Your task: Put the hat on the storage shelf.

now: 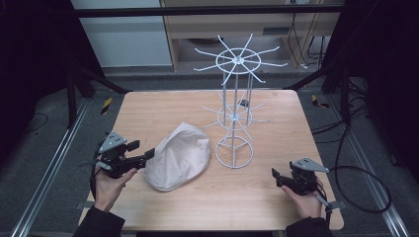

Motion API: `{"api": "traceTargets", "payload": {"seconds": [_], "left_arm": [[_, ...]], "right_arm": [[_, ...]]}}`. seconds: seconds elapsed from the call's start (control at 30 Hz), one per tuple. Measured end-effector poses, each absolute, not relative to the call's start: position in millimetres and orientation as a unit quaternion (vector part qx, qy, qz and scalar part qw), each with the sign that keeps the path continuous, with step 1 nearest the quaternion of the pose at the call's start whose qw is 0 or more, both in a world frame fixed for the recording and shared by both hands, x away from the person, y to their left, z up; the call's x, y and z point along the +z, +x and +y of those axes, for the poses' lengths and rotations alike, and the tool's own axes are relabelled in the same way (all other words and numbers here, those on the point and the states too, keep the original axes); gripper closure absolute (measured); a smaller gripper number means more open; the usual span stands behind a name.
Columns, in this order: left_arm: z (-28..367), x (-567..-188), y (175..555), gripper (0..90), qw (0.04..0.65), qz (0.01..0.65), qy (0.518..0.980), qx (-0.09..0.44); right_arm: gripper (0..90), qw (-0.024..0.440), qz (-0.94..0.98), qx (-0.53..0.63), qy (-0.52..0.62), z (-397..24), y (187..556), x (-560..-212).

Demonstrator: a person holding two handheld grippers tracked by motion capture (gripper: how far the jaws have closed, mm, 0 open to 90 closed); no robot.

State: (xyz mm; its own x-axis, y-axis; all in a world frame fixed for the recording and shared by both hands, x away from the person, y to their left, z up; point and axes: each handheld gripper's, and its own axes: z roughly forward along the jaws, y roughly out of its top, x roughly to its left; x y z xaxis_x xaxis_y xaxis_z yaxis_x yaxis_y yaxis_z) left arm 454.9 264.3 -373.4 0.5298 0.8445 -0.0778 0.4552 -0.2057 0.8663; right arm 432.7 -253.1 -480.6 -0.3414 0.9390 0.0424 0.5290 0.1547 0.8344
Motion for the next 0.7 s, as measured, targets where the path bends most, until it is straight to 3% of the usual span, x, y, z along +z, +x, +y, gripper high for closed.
{"api": "traceTargets", "payload": {"seconds": [0.7], "left_arm": [[238, -370, 483, 32.0, 0.412, 0.431, 0.775, 0.208]], "right_arm": [[26.9, 0.256, 0.715, 0.401, 0.512, -252, 434, -481]]}}
